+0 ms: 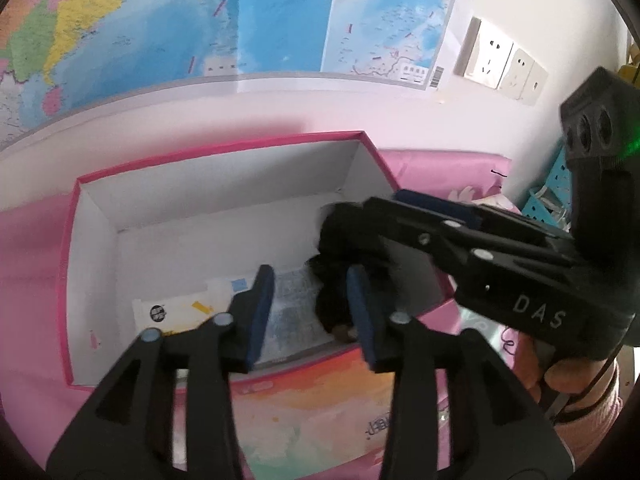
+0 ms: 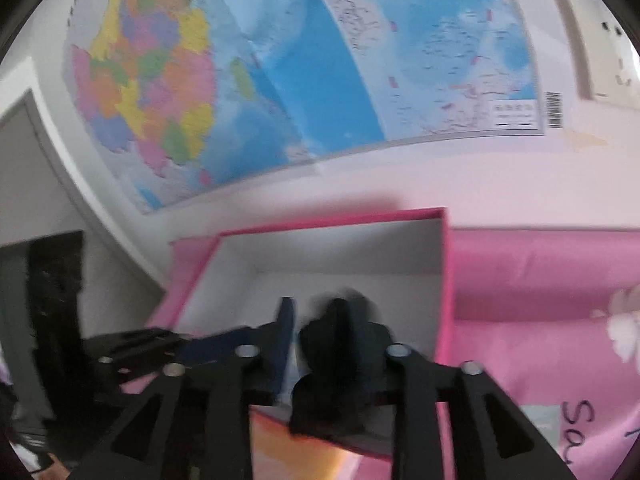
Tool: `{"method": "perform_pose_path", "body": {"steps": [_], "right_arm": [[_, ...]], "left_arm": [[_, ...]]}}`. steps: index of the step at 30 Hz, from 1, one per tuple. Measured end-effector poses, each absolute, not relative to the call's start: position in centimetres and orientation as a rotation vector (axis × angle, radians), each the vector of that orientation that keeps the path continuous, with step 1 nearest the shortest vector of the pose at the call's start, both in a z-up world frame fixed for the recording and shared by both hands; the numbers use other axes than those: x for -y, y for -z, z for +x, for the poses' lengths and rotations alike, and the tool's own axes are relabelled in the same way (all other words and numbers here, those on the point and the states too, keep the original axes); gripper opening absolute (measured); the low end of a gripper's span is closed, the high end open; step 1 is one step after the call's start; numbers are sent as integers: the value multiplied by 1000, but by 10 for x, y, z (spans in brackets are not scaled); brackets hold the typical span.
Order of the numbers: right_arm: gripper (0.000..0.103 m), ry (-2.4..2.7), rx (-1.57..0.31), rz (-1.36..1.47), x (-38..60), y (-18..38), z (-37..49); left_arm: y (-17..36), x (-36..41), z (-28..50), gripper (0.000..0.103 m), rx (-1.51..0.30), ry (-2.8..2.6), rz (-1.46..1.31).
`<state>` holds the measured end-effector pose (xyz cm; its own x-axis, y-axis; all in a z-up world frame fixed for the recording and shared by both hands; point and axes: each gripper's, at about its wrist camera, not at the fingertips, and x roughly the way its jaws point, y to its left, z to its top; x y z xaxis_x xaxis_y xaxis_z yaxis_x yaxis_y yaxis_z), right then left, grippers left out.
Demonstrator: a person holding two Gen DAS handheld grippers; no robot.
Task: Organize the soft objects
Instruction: 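Carry the black cloth into the pink box and release it, then grasp the white-red medicine packet with green label using the right gripper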
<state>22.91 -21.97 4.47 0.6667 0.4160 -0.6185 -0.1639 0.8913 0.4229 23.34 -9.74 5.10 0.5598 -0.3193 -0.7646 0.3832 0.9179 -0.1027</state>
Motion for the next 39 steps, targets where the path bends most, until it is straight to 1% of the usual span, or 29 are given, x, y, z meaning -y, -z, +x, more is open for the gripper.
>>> {"method": "perform_pose_path", "body": {"steps": [5,6,8,16,18,22,26,30,34,39], "right_arm": [[38,-307,-749,289,223,-53,210],[38,-309,-738,272,224,-57,200],[39,-327,-731,264,223,-62,188],[48,-451,-681,323,234,-84,127],[52,-478,-668,326,235,-87,112],[53,-498,-664,318,234,-87,88],[54,-484,-689,322,236,-73,72],[54,-441,-755,336,243,-42,65],[54,-383,-829,349,247,-9,65],[54,-370,-877,371,249,15,64]], "left_arm": [[-59,89,215,44,-833,414,87],[-63,87,211,45,-819,419,92],[-68,81,196,53,-790,440,94],[-83,58,132,58,-730,543,75],[-81,53,119,59,-728,563,65],[-70,50,99,60,-741,589,78],[-49,55,85,60,-785,625,96],[-28,61,81,60,-845,647,98],[-6,72,85,60,-909,647,112],[15,81,93,60,-981,651,111]]}}
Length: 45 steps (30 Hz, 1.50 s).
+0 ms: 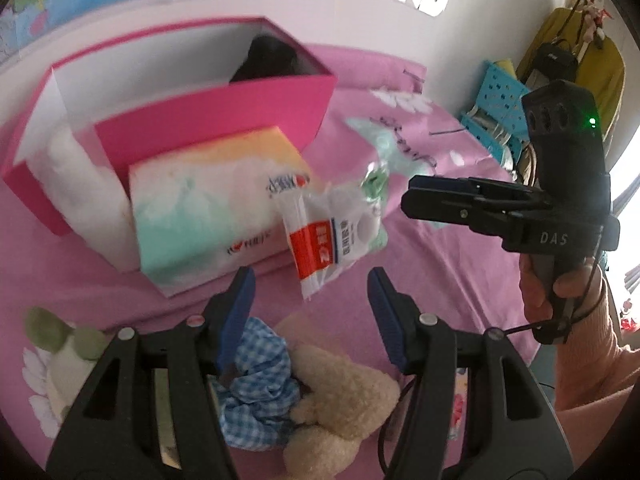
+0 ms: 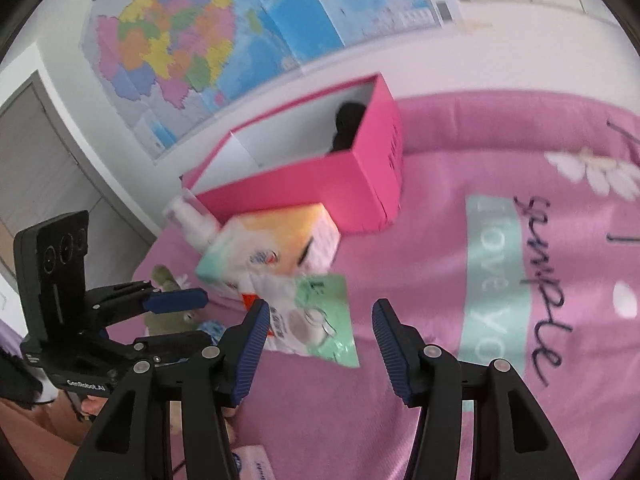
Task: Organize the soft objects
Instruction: 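Grasp the white-red medicine packet with green label using the right gripper, then lower the medicine packet into the pink box and open the right gripper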
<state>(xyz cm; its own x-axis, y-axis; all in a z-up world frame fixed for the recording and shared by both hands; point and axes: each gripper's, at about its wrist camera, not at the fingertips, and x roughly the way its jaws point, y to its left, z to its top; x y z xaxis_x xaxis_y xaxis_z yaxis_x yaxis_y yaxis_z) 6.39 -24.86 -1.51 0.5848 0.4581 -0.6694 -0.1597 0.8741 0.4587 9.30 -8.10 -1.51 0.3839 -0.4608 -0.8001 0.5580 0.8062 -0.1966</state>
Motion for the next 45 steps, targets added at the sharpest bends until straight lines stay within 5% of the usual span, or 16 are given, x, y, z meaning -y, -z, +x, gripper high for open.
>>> {"method": "perform_pose_path", "body": {"steps": [9,17,20,24,45], "right_arm": [[54,-393,-905,409,247,37,70],[54,-437,-905,425,242,44,74],[37,-443,-906,389,237,44,73],[30,-448,-894,376,236,40,68],[29,-489,-722,299,224,-56,123]], "left_arm": [[36,96,106,60,-1050,658,90],[50,105,116,35,-1119,696,48],[50,106,116,35,-1108,685,52],[44,102,115,34,-1098,700,29],[-63,81,156,35,-843,579,75]]}}
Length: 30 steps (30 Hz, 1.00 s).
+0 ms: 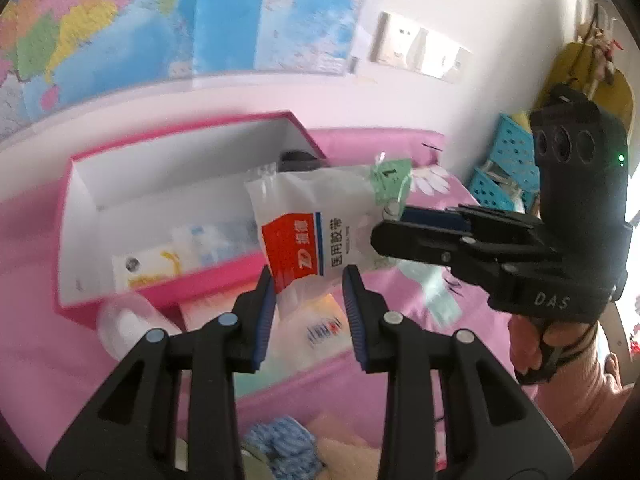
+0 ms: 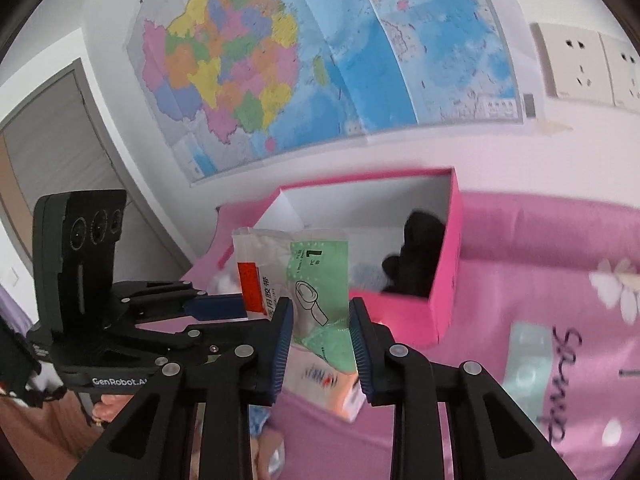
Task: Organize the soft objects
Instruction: 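Lower the medicine packet into the pink box and open the right gripper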
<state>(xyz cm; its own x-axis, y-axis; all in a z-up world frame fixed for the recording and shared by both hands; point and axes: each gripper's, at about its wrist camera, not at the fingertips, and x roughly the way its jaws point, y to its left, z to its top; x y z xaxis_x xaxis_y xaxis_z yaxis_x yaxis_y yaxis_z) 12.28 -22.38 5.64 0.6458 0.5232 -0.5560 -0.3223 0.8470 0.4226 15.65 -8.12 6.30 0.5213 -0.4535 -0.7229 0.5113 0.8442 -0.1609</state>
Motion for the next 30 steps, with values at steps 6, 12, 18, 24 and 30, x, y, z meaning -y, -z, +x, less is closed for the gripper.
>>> {"method": "perform_pose_path", "body": {"steps": [6,12,18,24,30], "right_arm": [[29,-481,-741,333,222,-56,157],[28,-450,-802,360,220,-40,185],[29,-409,-854,393,221,-24,207],[39,-341,-859,382,223,-24,208],[39,-381,-801,357,225,-45,177]], "left_arm": [[-62,83,185,35,-858,520,74],[-47,85,211,35,-914,470,61],[-37,83,228,35,-956,407,56],[-38,69,227,41,-951,355,33],[-62,54,190,47,-822,395,54]]}}
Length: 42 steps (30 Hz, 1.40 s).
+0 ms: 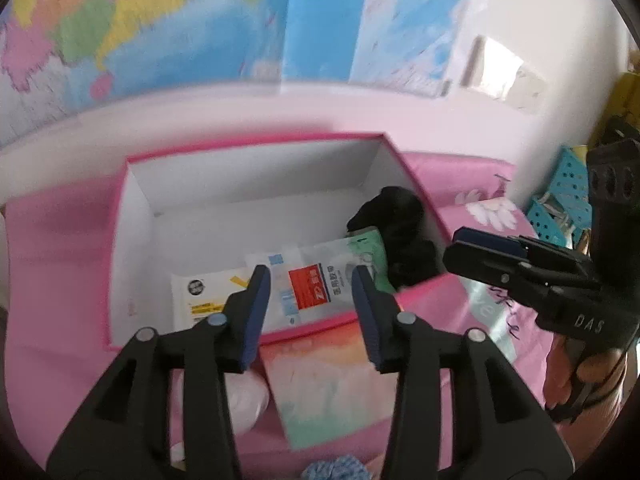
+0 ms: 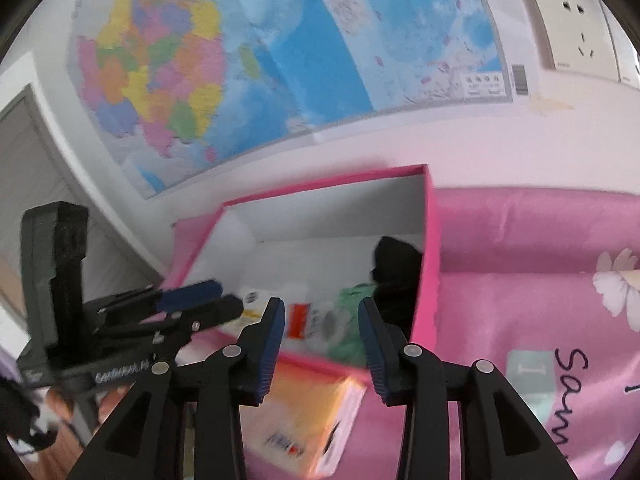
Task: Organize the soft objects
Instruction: 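Lower the medicine packet into the pink box and open the right gripper, then move the right gripper toward the floral tissue pack and plush toys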
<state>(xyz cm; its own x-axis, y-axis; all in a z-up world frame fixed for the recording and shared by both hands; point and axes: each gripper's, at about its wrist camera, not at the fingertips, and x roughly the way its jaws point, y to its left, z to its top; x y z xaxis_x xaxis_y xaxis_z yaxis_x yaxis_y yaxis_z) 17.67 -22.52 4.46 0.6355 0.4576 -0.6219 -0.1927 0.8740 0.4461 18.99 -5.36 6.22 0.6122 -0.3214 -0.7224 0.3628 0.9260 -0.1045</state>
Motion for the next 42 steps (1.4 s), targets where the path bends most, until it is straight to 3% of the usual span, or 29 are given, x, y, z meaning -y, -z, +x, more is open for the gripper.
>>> {"method": "perform_pose_path", "body": {"steps": [5,20,31,42], "right_arm": [[46,-494,-736,335,218,-70,135],[51,-683,-725,353,203,-93,38],[52,-646,-908,358,220,-45,-19],[52,-576,-1093,381,223,35,-18]], "left_arm": [[-83,29,138,58,-711,467,63],[-44,0,34,60,-769,591,96],[3,52,-27,60,-947,873,107],[47,69,-28,56,-1146,884,56]]}}
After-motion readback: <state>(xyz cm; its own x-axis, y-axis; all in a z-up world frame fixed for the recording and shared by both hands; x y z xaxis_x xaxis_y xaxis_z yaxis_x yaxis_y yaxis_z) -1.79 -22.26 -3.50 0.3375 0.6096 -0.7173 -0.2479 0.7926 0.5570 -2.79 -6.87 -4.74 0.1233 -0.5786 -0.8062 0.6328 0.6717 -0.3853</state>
